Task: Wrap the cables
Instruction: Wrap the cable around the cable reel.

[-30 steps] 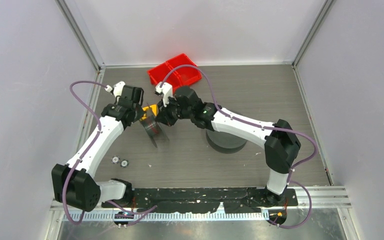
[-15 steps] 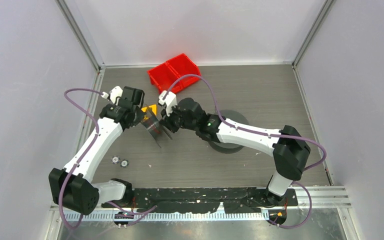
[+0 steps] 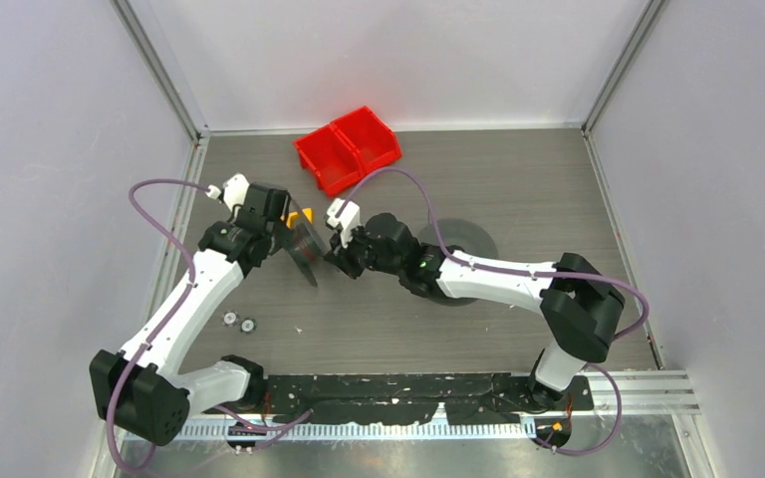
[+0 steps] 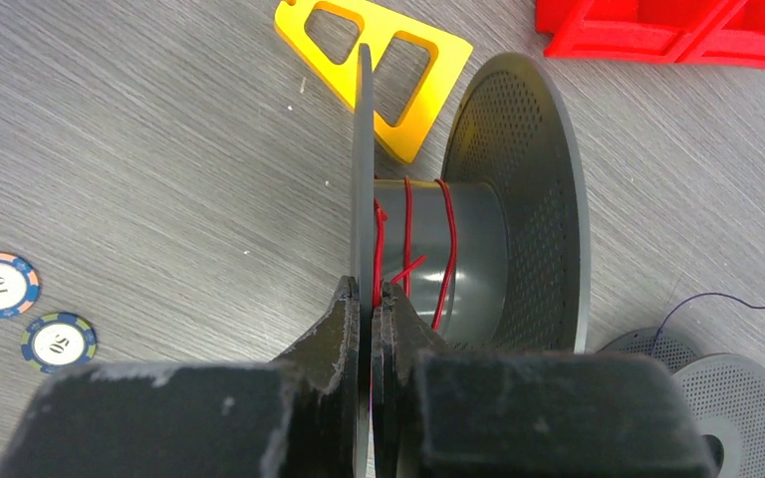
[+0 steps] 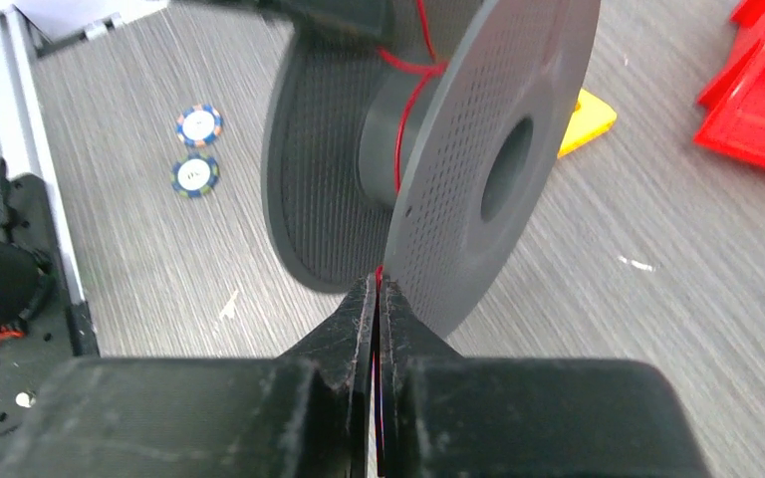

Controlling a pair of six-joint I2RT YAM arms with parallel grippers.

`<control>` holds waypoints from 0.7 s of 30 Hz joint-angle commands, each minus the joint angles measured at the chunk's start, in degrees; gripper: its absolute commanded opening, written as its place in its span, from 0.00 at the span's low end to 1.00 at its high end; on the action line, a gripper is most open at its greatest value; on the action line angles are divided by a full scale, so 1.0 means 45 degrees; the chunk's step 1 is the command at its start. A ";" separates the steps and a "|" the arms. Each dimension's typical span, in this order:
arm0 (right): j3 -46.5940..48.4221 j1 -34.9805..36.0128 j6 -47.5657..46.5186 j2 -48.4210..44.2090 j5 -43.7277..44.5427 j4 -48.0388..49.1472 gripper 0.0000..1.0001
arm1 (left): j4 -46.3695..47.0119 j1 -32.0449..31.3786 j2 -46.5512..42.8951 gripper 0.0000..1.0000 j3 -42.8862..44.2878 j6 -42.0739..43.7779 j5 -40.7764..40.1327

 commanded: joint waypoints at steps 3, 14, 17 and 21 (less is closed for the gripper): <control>-0.0243 0.0110 -0.0148 0.0020 0.0230 -0.0501 0.09 | 0.1310 -0.0184 -0.0019 0.00 0.0354 -0.0494 -0.0011; 0.0411 0.0130 -0.1224 -0.0221 -0.0083 -0.0721 0.05 | 0.1268 -0.0457 0.0414 0.00 0.0941 -0.0285 -0.0908; 0.0675 0.0148 -0.1662 0.0251 0.0053 -0.0473 0.06 | 0.1859 -0.0750 0.0414 0.00 0.0661 -0.0050 -0.1549; 0.0984 0.0130 -0.2208 0.0824 0.0320 0.0075 0.07 | 0.1801 -0.0906 0.0500 0.00 0.0663 0.0288 -0.2053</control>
